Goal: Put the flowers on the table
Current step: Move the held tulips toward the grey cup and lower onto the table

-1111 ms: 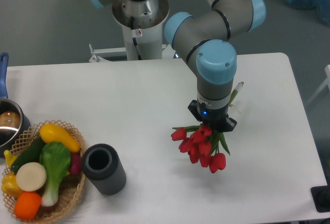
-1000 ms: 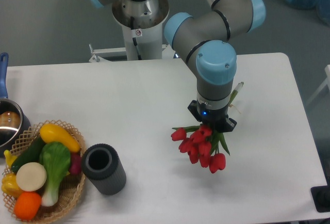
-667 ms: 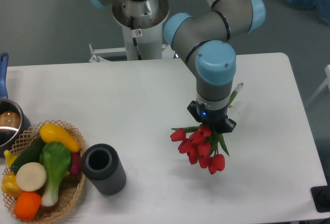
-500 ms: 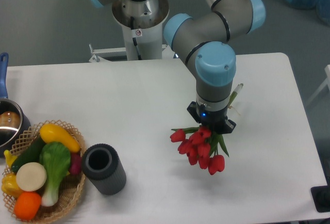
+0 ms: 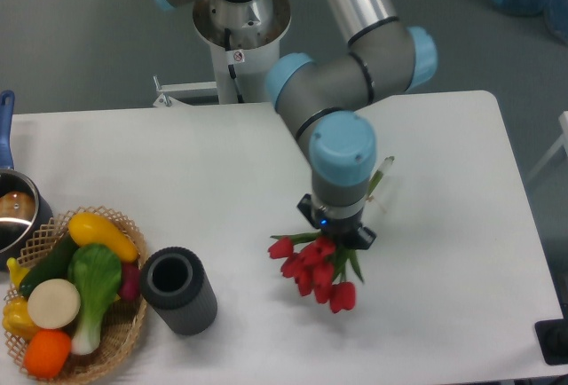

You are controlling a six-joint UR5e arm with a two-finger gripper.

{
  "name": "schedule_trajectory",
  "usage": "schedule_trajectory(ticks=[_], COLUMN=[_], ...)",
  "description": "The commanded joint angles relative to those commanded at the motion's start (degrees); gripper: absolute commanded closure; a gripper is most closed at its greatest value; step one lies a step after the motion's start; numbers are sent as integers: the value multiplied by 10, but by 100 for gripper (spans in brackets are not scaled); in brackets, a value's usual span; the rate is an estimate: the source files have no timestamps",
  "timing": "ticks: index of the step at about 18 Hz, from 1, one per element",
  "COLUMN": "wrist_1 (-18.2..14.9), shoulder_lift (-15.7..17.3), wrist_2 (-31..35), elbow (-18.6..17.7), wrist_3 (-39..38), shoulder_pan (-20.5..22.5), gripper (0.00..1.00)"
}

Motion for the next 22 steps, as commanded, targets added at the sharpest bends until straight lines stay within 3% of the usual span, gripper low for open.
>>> schedule_trajectory(ticks=[3,9,15,21,22], wrist_1=[4,39,39,37,37], shoulder_lift=[-12,-23,-19,-2,2], wrist_2=[2,3,3,5,7], elbow=[-6,-6,-7,-18,-23], wrist_3=[3,6,6,1,5], shoulder_pan=[-15,-21,-21,-8,-2], gripper=[92,75,47,34,15])
